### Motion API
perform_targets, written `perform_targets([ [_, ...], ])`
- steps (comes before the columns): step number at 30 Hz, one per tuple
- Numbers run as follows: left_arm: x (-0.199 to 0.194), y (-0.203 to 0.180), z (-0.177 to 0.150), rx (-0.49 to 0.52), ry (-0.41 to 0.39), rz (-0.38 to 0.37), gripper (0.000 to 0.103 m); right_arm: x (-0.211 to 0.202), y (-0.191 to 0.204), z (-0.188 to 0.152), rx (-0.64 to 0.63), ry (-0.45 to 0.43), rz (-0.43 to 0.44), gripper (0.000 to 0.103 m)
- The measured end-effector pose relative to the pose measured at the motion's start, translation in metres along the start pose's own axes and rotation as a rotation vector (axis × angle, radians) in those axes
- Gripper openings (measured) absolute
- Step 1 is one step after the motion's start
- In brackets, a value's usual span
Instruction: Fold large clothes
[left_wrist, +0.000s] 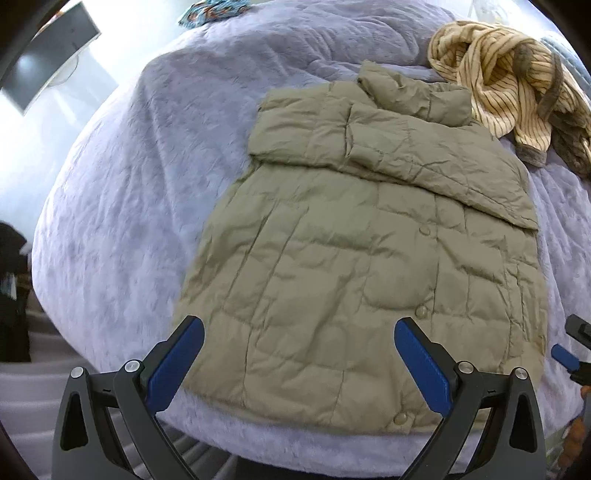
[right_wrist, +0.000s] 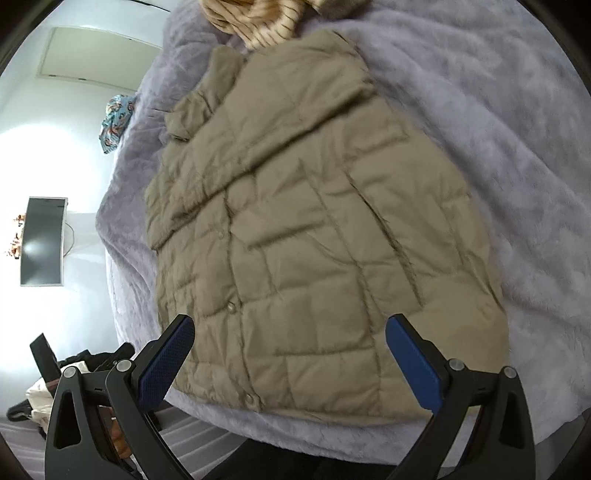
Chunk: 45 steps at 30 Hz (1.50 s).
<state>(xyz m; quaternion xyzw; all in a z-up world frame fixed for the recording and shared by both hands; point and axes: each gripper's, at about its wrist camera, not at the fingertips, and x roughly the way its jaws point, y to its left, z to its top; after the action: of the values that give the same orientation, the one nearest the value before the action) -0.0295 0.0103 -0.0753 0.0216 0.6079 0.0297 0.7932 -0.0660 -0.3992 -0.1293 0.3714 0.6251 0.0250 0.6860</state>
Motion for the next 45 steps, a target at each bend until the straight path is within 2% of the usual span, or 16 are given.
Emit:
perform_targets([
  [2,0.002,0.004,-0.01,-0.008,0.03,-0.037,0.103,-0.001,-0.009,-0.003,0.017,0.009,0.0,0.103],
  [7,0.018,0.026,-0.029,-0.004,0.098,-0.075,0.103,-0.003,-0.024,-0.021,0.097,0.0,0.037,0.103],
  [12,0.041,0.058,-0.039,-0.004,0.143,-0.114,0.103,0.005,-0.04,-0.054,0.234,-0.024,0.071,0.103],
  [15,0.053,0.079,-0.049,0.011,0.166,-0.179,0.103,0.013,-0.049,-0.079,0.318,-0.035,0.081,0.103],
  [19,0.068,0.116,-0.072,-0.062,0.208,-0.32,0.103,0.023,-0.062,-0.114,0.437,-0.057,0.097,0.103],
  [24,0.084,0.143,-0.093,-0.11,0.255,-0.417,0.103,0.024,-0.073,-0.146,0.53,-0.101,0.116,0.103],
  [29,0.108,0.145,-0.103,-0.134,0.312,-0.562,0.103,0.03,-0.08,-0.153,0.557,-0.134,0.109,0.103],
  [31,0.122,0.141,-0.103,-0.162,0.334,-0.588,0.103,0.033,-0.084,-0.151,0.562,-0.14,0.102,0.103],
  [35,0.132,0.134,-0.099,-0.234,0.332,-0.676,0.103,0.037,-0.088,-0.147,0.577,-0.161,0.114,0.103],
  [38,0.136,0.124,-0.094,-0.22,0.319,-0.697,0.103,0.037,-0.092,-0.144,0.594,-0.186,0.125,0.103],
  [45,0.147,0.109,-0.083,-0.182,0.31,-0.68,0.103,0.05,-0.107,-0.133,0.648,-0.212,0.148,0.103],
])
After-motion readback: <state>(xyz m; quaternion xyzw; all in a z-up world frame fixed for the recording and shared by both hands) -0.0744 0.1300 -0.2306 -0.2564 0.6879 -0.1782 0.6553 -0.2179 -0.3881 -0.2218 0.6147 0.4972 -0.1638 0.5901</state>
